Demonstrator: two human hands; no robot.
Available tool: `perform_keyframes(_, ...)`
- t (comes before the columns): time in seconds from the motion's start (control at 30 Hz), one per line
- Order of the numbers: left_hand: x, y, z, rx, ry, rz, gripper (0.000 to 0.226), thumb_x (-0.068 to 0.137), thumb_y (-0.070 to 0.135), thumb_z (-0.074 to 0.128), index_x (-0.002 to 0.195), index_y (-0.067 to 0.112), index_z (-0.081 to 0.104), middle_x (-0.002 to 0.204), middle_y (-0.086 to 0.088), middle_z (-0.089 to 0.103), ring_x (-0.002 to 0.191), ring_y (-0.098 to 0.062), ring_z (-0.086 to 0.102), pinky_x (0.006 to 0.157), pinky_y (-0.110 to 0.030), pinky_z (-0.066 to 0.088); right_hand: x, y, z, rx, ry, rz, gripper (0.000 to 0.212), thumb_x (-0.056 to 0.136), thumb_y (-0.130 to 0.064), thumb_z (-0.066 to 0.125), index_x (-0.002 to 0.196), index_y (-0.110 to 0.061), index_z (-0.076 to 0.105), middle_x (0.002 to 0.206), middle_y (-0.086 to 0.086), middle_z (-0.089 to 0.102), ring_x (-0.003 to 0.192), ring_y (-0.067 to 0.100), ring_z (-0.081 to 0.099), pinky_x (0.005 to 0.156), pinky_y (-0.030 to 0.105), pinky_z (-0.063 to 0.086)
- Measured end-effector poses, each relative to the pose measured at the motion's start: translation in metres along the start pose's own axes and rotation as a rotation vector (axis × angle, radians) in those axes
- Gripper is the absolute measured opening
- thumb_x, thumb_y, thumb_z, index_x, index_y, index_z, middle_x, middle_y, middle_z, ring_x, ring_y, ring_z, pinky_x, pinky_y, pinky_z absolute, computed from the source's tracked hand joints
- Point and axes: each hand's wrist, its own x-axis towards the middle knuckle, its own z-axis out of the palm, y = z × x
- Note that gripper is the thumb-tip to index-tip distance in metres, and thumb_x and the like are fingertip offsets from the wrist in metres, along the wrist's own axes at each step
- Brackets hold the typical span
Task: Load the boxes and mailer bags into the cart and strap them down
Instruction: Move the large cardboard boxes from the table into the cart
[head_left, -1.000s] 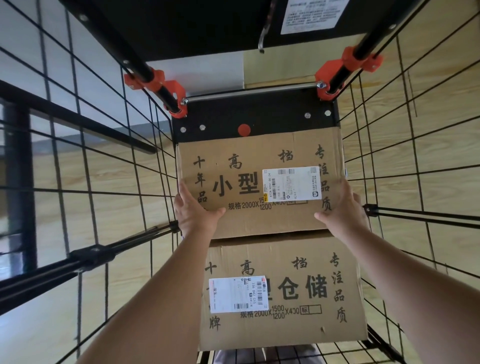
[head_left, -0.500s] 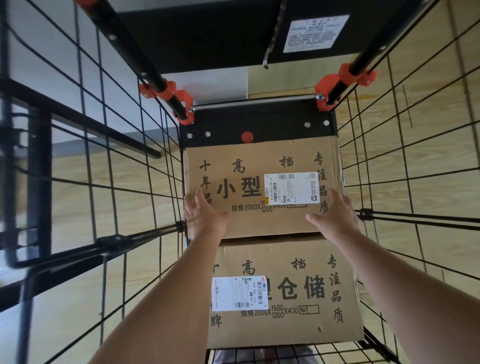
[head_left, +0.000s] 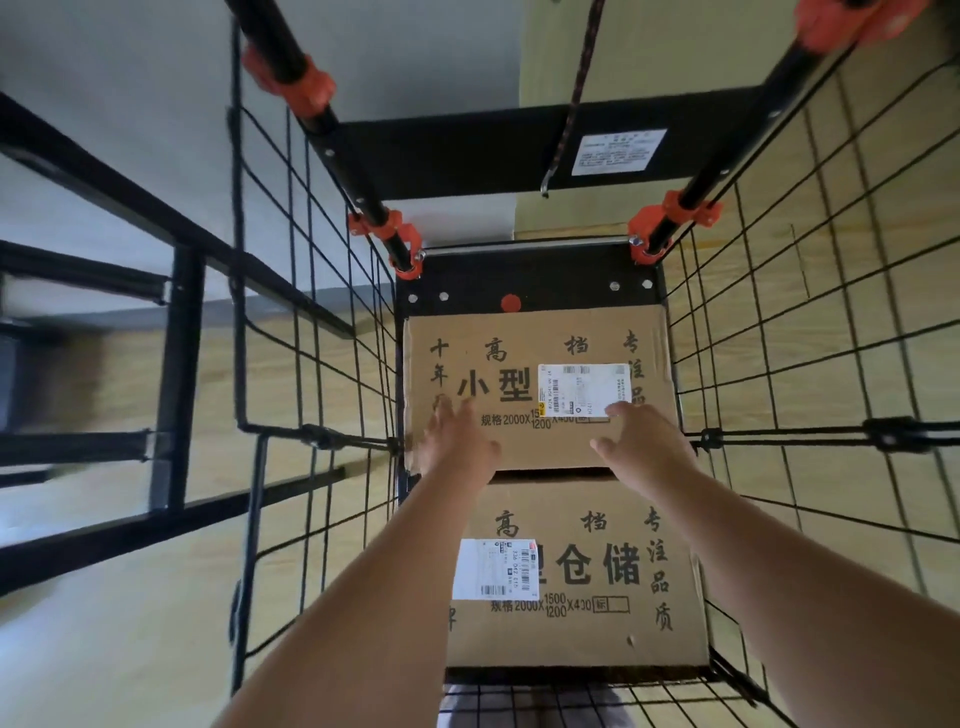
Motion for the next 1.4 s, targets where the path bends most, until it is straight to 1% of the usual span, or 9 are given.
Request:
perform_keyframes(0.17,-0.049,0.016,-0.027,0.158,-0.018,0.116,0.061,0.092,0.02,0.057,0.148,0.021,0.032,0.151,-0.008,0.028,0.135,-0.026,0.033,0.109,-0.047,0.036,-0.042,-0.021,-0.026,-0.158,-0.004,-0.106,0.04,0.102,-0.032,0.049,0.138,-0.016,0.049,0.129,0.008,0.058,0.118,0.022,0.055,0.098,0.036,0.049)
perform_keyframes(0.37,-0.111,0.025,-0.069,0.146,0.039,0.129,0.048,0.091,0.014,0.055,0.138,0.017,0.044,0.136,-0.008,0.046,0.123,-0.026,0.045,0.103,-0.046,0.043,-0.099,-0.039,-0.056,-0.212,0.084,-0.154,0.029,0.1,-0.031,0.05,0.126,-0.021,0.058,0.112,0.002,0.064,0.092,0.014,0.057,0.083,0.034,0.055)
perform_keyframes(0.5,-0.151,0.024,-0.1,0.158,0.131,0.131,0.04,0.09,0.015,0.057,0.129,0.017,0.051,0.125,-0.009,0.053,0.115,-0.026,0.05,0.098,-0.045,0.047,-0.14,-0.056,-0.079,-0.189,0.096,-0.178,0.027,0.097,-0.018,0.05,0.121,-0.025,0.06,0.117,0.001,0.065,0.094,0.017,0.061,0.082,0.035,0.057)
perform_keyframes(0.6,-0.176,0.019,-0.12,0.113,0.165,0.146,0.044,0.088,0.018,0.059,0.132,0.02,0.051,0.126,-0.006,0.052,0.115,-0.024,0.049,0.098,-0.043,0.046,-0.168,-0.073,-0.099,-0.263,0.127,-0.232,0.026,0.096,-0.018,0.05,0.118,-0.026,0.061,0.108,0.0,0.066,0.092,0.019,0.062,0.079,0.035,0.055)
perform_keyframes(0.73,-0.206,0.013,-0.145,0.065,0.253,0.152,0.027,0.088,0.019,0.061,0.114,0.019,0.056,0.106,-0.001,0.056,0.095,-0.016,0.049,0.082,-0.032,0.05,-0.199,-0.101,-0.122,-0.309,0.141,-0.263,0.012,0.097,-0.021,0.053,0.102,-0.019,0.064,0.095,0.0,0.065,0.084,0.018,0.062,0.078,0.034,0.056)
perform_keyframes(0.87,-0.233,-0.001,-0.169,-0.056,0.36,0.161,0.028,0.089,0.016,0.058,0.117,0.021,0.058,0.109,0.001,0.058,0.098,-0.015,0.055,0.083,-0.034,0.055,-0.226,-0.127,-0.133,-0.305,0.165,-0.299,0.009,0.097,-0.024,0.052,0.097,-0.021,0.061,0.092,-0.002,0.066,0.081,0.017,0.062,0.078,0.035,0.056)
perform_keyframes(1.0,-0.256,-0.036,-0.19,-0.063,0.456,0.146,0.031,0.089,0.013,0.056,0.118,0.022,0.06,0.118,-0.002,0.059,0.105,-0.018,0.056,0.087,-0.038,0.055,-0.253,-0.148,-0.129,-0.359,0.269,-0.349,0.009,0.094,-0.025,0.058,0.101,-0.027,0.061,0.086,-0.006,0.062,0.077,0.014,0.059,0.064,0.028,0.049)
perform_keyframes(1.2,-0.287,-0.119,-0.215,-0.063,0.457,0.104,0.042,0.09,0.006,0.05,0.13,0.02,0.056,0.132,-0.005,0.053,0.114,-0.023,0.054,0.09,-0.04,0.053,-0.296,-0.192,-0.102,-0.402,0.334,-0.39,0.02,0.09,-0.015,0.058,0.105,-0.028,0.063,0.086,-0.006,0.062,0.077,0.016,0.058,0.062,0.027,0.045)
perform_keyframes(1.4,-0.316,-0.203,-0.232,-0.098,0.484,0.052,0.042,0.09,0.011,0.048,0.13,0.021,0.055,0.126,-0.005,0.051,0.115,-0.026,0.049,0.093,-0.043,0.049,-0.345,-0.253,-0.06,-0.416,0.359,-0.496,0.007,0.093,-0.023,0.058,0.096,-0.027,0.062,0.082,-0.007,0.062,0.071,0.01,0.057,0.052,0.026,0.038)
